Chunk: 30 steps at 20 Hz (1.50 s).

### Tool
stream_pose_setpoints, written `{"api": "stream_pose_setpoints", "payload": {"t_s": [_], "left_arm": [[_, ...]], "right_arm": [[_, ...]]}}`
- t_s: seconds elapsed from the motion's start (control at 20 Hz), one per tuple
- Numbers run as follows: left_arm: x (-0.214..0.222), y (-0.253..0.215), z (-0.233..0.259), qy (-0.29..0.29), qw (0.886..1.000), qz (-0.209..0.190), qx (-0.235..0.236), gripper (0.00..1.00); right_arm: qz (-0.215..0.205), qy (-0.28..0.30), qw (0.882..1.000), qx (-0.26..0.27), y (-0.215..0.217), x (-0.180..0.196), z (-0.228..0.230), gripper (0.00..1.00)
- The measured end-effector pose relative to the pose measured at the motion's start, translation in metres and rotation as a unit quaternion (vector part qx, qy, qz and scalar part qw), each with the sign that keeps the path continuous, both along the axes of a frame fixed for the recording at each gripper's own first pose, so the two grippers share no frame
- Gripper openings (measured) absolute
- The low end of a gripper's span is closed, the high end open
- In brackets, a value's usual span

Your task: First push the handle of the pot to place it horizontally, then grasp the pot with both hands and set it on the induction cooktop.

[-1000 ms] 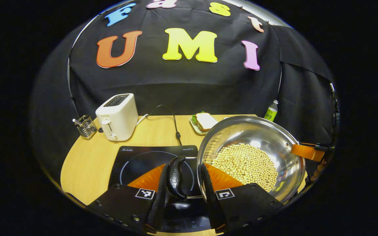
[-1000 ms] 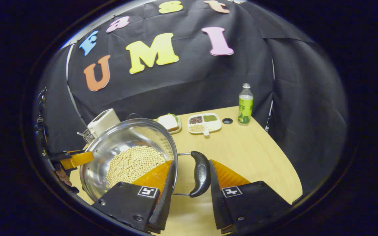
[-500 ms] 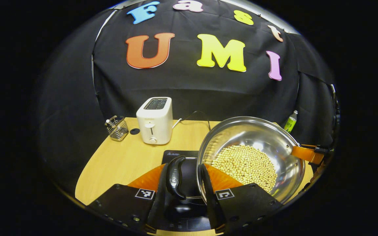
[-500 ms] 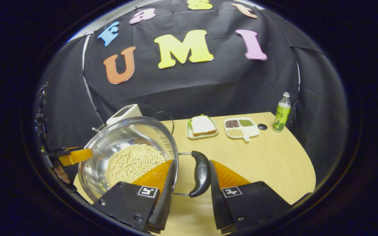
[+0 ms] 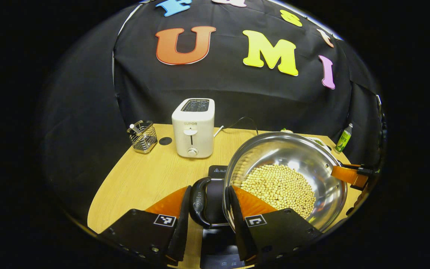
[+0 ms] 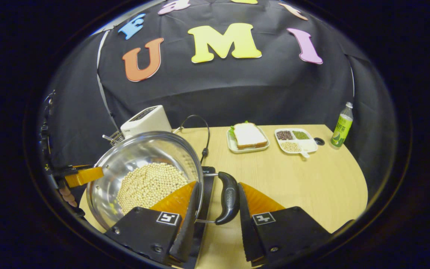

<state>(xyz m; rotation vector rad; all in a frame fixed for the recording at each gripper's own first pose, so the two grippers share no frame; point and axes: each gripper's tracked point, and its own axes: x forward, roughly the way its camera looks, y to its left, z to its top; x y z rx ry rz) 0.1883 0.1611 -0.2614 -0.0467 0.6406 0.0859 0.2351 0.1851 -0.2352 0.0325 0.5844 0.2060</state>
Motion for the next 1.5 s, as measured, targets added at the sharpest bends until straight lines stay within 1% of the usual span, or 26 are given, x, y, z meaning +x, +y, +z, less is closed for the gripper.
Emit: {"api": "stream_pose_setpoints", "payload": {"t_s": [0.1,0.25,0.45,0.6,0.7,0.75,0.8,0.85,0.9,0.95,1.0,1.05,1.1,1.15,1.2,1.25,1.3,1.35,1.4,1.5], "left_arm": [[0.004,0.004,-0.006,0.000,1.000,0.002,0.005,0.52],[0.006,0.009,-0.020,0.006,1.000,0.007,0.007,0.52],[0.008,0.011,-0.025,-0.001,1.000,0.004,0.017,0.52],[0.007,0.010,-0.026,0.001,1.000,0.012,-0.001,0.52],[0.007,0.010,-0.026,0.001,1.000,0.010,-0.001,0.52],[0.008,0.011,-0.026,0.000,1.000,0.011,-0.002,0.43],[0.008,0.011,-0.027,-0.001,1.000,0.011,-0.003,0.52],[0.007,0.011,-0.028,0.001,1.000,0.014,-0.004,0.43],[0.004,0.013,-0.030,0.005,1.000,0.021,-0.003,0.56],[0.003,0.015,-0.029,0.007,1.000,0.030,0.003,0.62],[0.003,0.018,-0.030,0.004,0.999,0.032,0.014,0.65],[0.001,0.021,-0.029,0.005,0.999,0.033,0.024,0.75],[0.000,0.021,-0.029,0.006,0.999,0.033,0.031,0.80],[-0.001,0.022,-0.026,0.004,0.999,0.035,0.034,0.77],[0.000,0.023,-0.022,-0.003,0.999,0.038,0.033,0.93],[-0.002,0.024,-0.018,-0.007,0.998,0.046,0.031,0.96],[-0.004,0.026,-0.011,-0.013,0.998,0.052,0.030,0.96],[-0.007,0.024,-0.006,-0.017,0.998,0.051,0.027,0.95],[-0.012,0.020,0.001,-0.021,0.998,0.047,0.023,0.95],[-0.023,0.015,0.018,-0.032,0.998,0.044,0.020,0.95]], "right_arm": [[-0.003,0.003,1.000,0.001,0.004,0.003,-0.009,0.57],[-0.010,0.008,1.000,0.005,0.008,0.006,-0.023,0.56],[-0.014,0.001,1.000,-0.002,0.009,0.007,-0.027,0.56],[-0.015,-0.002,1.000,-0.002,0.010,0.007,-0.027,0.59],[-0.016,-0.004,1.000,-0.002,0.009,0.008,-0.027,0.58],[-0.017,-0.006,1.000,0.002,0.009,0.007,-0.028,0.58],[-0.016,-0.010,1.000,0.007,0.009,0.008,-0.027,0.60],[-0.016,-0.014,1.000,0.007,0.009,0.009,-0.028,0.61],[-0.010,-0.015,1.000,0.003,0.009,0.008,-0.029,0.63],[-0.017,-0.020,1.000,-0.008,0.005,0.007,-0.029,0.71],[-0.023,-0.027,0.999,-0.014,0.001,0.006,-0.027,0.75],[-0.024,-0.034,0.999,-0.013,0.001,0.006,-0.025,0.82],[-0.026,-0.039,0.999,-0.010,0.000,0.004,-0.022,0.83],[-0.028,-0.045,0.999,-0.008,-0.003,0.002,-0.019,0.85],[-0.028,-0.051,0.998,-0.005,-0.003,0.001,-0.014,0.83],[-0.028,-0.056,0.998,-0.003,-0.005,-0.003,-0.010,0.83],[-0.031,-0.064,0.997,-0.004,-0.008,-0.006,-0.004,0.84],[-0.035,-0.072,0.997,-0.009,-0.012,-0.010,0.003,0.83],[-0.036,-0.083,0.996,-0.013,-0.015,-0.015,0.012,0.84],[-0.031,-0.105,0.994,-0.017,-0.016,-0.027,0.032,0.82]]}}
